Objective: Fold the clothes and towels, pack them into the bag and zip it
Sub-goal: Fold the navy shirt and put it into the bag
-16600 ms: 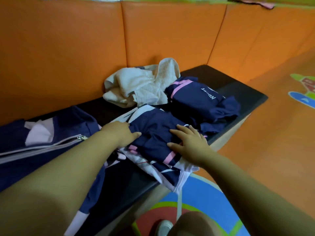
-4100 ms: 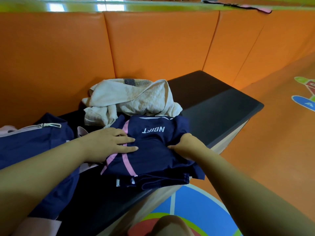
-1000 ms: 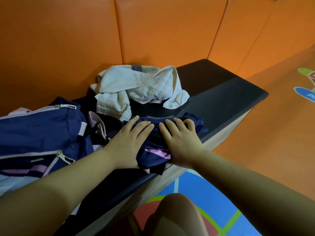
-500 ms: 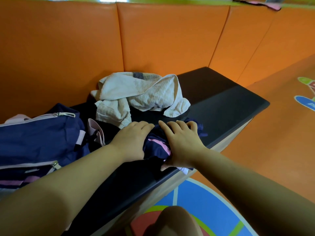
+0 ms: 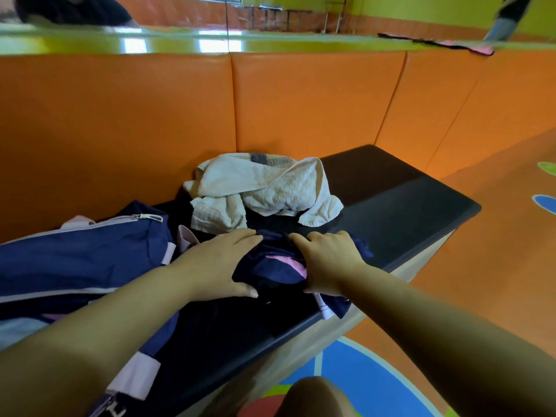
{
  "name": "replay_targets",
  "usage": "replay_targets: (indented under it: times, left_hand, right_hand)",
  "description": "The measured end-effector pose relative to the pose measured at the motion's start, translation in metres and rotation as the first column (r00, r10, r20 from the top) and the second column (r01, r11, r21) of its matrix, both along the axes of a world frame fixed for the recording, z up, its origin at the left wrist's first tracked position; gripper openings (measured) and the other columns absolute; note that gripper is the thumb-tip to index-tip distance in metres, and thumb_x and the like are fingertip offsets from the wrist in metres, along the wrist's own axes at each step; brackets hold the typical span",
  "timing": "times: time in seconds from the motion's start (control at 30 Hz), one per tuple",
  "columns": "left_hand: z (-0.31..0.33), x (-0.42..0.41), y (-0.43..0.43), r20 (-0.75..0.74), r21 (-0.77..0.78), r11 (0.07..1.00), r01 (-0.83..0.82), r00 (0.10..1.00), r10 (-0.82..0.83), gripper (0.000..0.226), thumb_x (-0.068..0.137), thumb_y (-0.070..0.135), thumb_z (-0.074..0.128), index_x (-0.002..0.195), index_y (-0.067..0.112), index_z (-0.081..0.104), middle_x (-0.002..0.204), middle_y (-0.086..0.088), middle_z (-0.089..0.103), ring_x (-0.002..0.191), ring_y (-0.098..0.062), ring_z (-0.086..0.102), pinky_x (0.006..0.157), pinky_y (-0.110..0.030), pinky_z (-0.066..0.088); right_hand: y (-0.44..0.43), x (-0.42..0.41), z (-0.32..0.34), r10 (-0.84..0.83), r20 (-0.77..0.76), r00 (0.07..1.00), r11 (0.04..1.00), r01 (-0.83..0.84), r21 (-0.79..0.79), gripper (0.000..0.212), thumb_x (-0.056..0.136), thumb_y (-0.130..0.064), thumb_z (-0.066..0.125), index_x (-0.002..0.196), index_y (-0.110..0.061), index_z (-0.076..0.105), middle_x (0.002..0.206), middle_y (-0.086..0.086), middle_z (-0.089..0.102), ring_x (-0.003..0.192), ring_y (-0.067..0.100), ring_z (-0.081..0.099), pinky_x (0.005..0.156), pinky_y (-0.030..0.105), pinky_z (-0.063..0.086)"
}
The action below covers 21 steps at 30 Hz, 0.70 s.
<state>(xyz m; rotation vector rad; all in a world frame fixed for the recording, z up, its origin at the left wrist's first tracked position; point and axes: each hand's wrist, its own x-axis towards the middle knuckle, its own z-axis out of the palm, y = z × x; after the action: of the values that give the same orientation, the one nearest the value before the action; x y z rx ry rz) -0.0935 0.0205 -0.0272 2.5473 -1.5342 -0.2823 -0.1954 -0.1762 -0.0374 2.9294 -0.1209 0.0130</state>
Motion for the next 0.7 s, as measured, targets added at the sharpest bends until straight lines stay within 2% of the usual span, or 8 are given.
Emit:
replay_targets:
  times: [0.07, 0.13, 0.23, 0.4, 0.5, 0.57, 0.6, 0.7]
  left_hand:
    - [0.008, 0.001, 0.013, 0.061, 0.027, 0.999, 0.022, 0.998, -0.023, 0.084, 0.078, 0.057, 0.062, 0.146, 0.026, 0.024, 0.15, 0.009, 0.026, 0.136, -0.012, 0.031, 0.106, -0.027, 0.032]
    - [0.017, 0.0, 0.032, 0.166, 0.03, 0.999, 0.026, 0.986, -0.03, 0.068, 0.081, 0.054, 0.06, 0.14, 0.028, 0.036, 0.139, 0.011, 0.04, 0.124, -0.011, 0.044, 0.093, -0.027, 0.042]
    - [0.031, -0.007, 0.061, 0.251, 0.075, 0.997, -0.014, 0.968, -0.005, 0.054, 0.084, 0.057, 0.053, 0.132, 0.034, 0.044, 0.13, 0.016, 0.048, 0.115, -0.01, 0.05, 0.084, -0.028, 0.046]
    - [0.05, -0.021, 0.122, 0.315, 0.093, 0.992, -0.088, 0.948, 0.055, 0.045, 0.085, 0.061, 0.046, 0.122, 0.037, 0.052, 0.12, 0.016, 0.056, 0.111, -0.012, 0.054, 0.084, -0.03, 0.045]
    - [0.057, -0.03, 0.169, 0.371, 0.044, 0.993, -0.111, 0.924, 0.087, 0.05, 0.081, 0.068, 0.034, 0.117, 0.04, 0.055, 0.116, 0.018, 0.059, 0.109, -0.008, 0.054, 0.085, -0.03, 0.046]
    - [0.06, -0.036, 0.201, 0.381, 0.023, 0.987, -0.157, 0.915, 0.136, 0.042, 0.085, 0.063, 0.041, 0.117, 0.04, 0.055, 0.116, 0.021, 0.057, 0.11, -0.006, 0.053, 0.087, -0.027, 0.045]
    - [0.062, -0.04, 0.216, 0.383, 0.018, 0.985, -0.174, 0.911, 0.154, 0.038, 0.085, 0.06, 0.044, 0.113, 0.04, 0.059, 0.111, 0.022, 0.059, 0.105, -0.004, 0.056, 0.084, -0.025, 0.047]
    - [0.061, -0.043, 0.265, 0.398, 0.032, 0.968, -0.251, 0.891, 0.218, 0.032, 0.077, 0.06, 0.043, 0.086, 0.04, 0.067, 0.08, 0.022, 0.066, 0.073, 0.0, 0.065, 0.055, -0.02, 0.052]
  right_hand:
    - [0.003, -0.005, 0.012, -0.017, -0.001, 1.0, 1.0, 0.017, -0.005, 0.08, 0.062, -0.049, 0.074, 0.128, -0.025, 0.037, 0.098, 0.004, 0.057, 0.085, 0.029, 0.059, 0.067, 0.034, 0.033]
    - [0.006, -0.01, 0.023, -0.024, -0.005, 1.0, 1.0, 0.024, -0.018, 0.075, 0.06, -0.048, 0.076, 0.122, -0.024, 0.041, 0.095, 0.004, 0.058, 0.083, 0.029, 0.06, 0.067, 0.035, 0.032]
    - [0.015, -0.018, 0.043, -0.03, 0.024, 0.999, 0.998, 0.032, -0.054, 0.072, 0.059, -0.049, 0.075, 0.117, -0.024, 0.042, 0.094, 0.003, 0.059, 0.084, 0.03, 0.06, 0.068, 0.035, 0.032]
    - [0.039, -0.024, 0.09, -0.009, 0.169, 0.986, 0.997, 0.023, -0.077, 0.075, 0.062, -0.063, 0.068, 0.123, -0.03, 0.039, 0.101, 0.0, 0.061, 0.088, 0.029, 0.062, 0.07, 0.037, 0.032]
    - [0.065, -0.026, 0.12, 0.05, 0.267, 0.962, 0.997, -0.034, -0.064, 0.08, 0.061, -0.065, 0.065, 0.13, -0.035, 0.037, 0.114, -0.001, 0.06, 0.093, 0.03, 0.061, 0.068, 0.035, 0.032]
    - [0.086, -0.027, 0.136, 0.083, 0.306, 0.949, 0.996, -0.075, -0.038, 0.084, 0.06, -0.062, 0.066, 0.134, -0.037, 0.035, 0.116, -0.002, 0.06, 0.097, 0.03, 0.061, 0.067, 0.033, 0.033]
    - [0.097, -0.026, 0.142, 0.1, 0.318, 0.943, 0.995, -0.094, -0.036, 0.084, 0.061, -0.061, 0.066, 0.134, -0.036, 0.035, 0.113, -0.002, 0.061, 0.097, 0.03, 0.061, 0.067, 0.033, 0.035]
    - [0.13, -0.021, 0.149, 0.151, 0.365, 0.919, 0.988, -0.146, -0.041, 0.08, 0.06, -0.061, 0.063, 0.131, -0.035, 0.037, 0.108, 0.002, 0.062, 0.094, 0.032, 0.062, 0.069, 0.035, 0.04]
